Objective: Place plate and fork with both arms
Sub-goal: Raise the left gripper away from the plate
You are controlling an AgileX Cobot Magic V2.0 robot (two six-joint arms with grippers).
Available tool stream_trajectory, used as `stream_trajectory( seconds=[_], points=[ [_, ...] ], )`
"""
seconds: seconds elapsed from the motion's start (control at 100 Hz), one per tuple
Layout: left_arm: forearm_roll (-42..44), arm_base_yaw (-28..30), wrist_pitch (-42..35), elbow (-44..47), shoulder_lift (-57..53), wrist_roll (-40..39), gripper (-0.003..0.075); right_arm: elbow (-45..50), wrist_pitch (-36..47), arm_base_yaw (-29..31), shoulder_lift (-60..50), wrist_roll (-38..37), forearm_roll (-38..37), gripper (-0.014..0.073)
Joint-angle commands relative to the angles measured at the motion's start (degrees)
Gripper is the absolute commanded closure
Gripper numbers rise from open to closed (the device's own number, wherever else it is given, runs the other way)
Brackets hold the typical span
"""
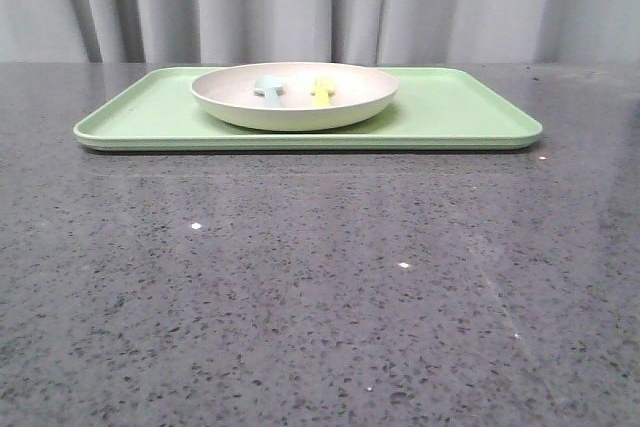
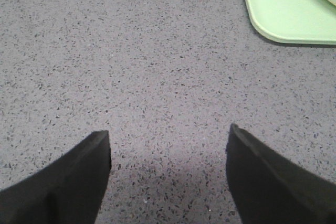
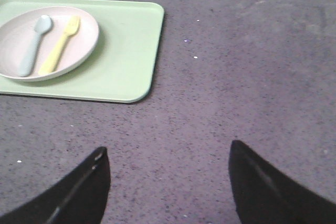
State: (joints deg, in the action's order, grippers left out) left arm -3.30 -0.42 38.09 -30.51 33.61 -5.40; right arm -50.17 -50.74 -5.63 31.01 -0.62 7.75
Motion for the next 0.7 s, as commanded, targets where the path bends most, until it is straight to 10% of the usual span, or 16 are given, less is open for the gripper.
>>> stream_trajectory(
  seconds=[0.0,0.69],
  points=[
    [-0.18,0.14,-3.83,-1.48,-0.02,-0.52,0.0258,-3.22,4.85,0.14,3.81,0.62,4.21,0.0104],
    [-0.18,0.14,-3.83,-1.48,-0.02,-0.52,0.0258,-36.65,3.59,-16.31,46.90,2.05,8.02,0.0104]
  ],
)
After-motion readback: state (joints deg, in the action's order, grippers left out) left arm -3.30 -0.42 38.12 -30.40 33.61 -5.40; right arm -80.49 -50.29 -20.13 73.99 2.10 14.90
